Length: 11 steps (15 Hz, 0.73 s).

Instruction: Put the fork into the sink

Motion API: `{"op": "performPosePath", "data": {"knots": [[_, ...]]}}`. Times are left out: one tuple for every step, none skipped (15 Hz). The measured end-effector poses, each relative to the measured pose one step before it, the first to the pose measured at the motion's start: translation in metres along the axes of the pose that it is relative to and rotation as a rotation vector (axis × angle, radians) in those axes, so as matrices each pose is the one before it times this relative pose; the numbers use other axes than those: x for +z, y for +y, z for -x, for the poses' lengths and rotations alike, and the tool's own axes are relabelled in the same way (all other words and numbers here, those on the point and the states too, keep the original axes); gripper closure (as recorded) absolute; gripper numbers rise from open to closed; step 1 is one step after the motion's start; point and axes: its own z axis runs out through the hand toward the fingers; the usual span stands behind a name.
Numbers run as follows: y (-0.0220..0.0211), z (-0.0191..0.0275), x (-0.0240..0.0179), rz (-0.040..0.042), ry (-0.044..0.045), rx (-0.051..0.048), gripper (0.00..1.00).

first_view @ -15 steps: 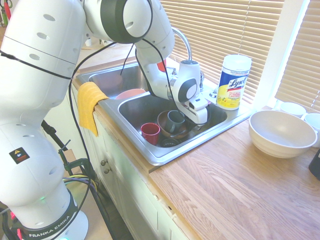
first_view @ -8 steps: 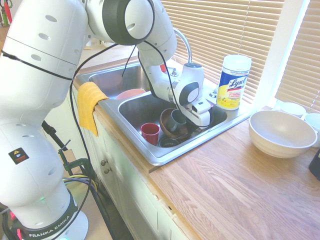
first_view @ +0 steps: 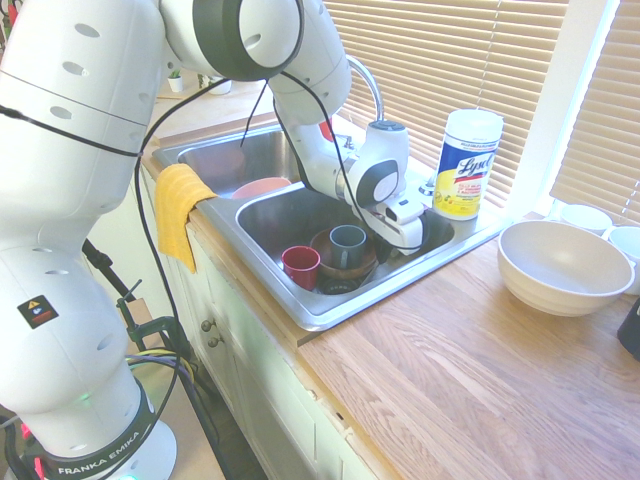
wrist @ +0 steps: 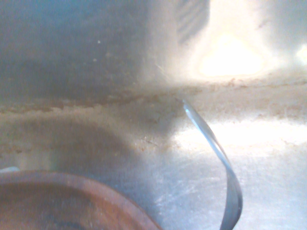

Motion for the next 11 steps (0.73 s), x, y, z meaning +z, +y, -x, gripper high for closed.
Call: {"op": "performPosePath", "data": {"knots": [[0.00236, 0.00004, -0.00261, 0.00017, -0.00038, -0.00287, 0.0], [0.00285, 0.00045, -0.00096, 0.00278, -0.00103, -0.00311, 0.0], [0.00339, 0.00066, -0.00107, 0.00353, -0.00119, -0.00097, 0.0], [0.00346, 0.00114, 0.00005, 0.00477, -0.00215, -0.00117, 0.0], [0.00238, 0.0014, 0.0007, 0.00367, -0.00219, -0.00168, 0.0], [0.00236, 0.00193, 0.00042, 0.00309, -0.00212, -0.00114, 0.0], [0.00095, 0.00205, -0.00053, 0.0008, -0.00088, -0.00215, 0.0], [-0.00104, 0.00122, -0.00559, -0.00414, 0.00343, -0.00237, 0.0], [-0.00191, 0.00035, -0.01225, -0.00674, 0.00808, 0.00611, 0.0], [-0.00186, 0.00149, -0.01887, -0.00308, 0.00711, 0.00612, 0.0], [-0.00073, 0.00337, -0.02244, -0.003, 0.00319, 0.00216, 0.0]]}}
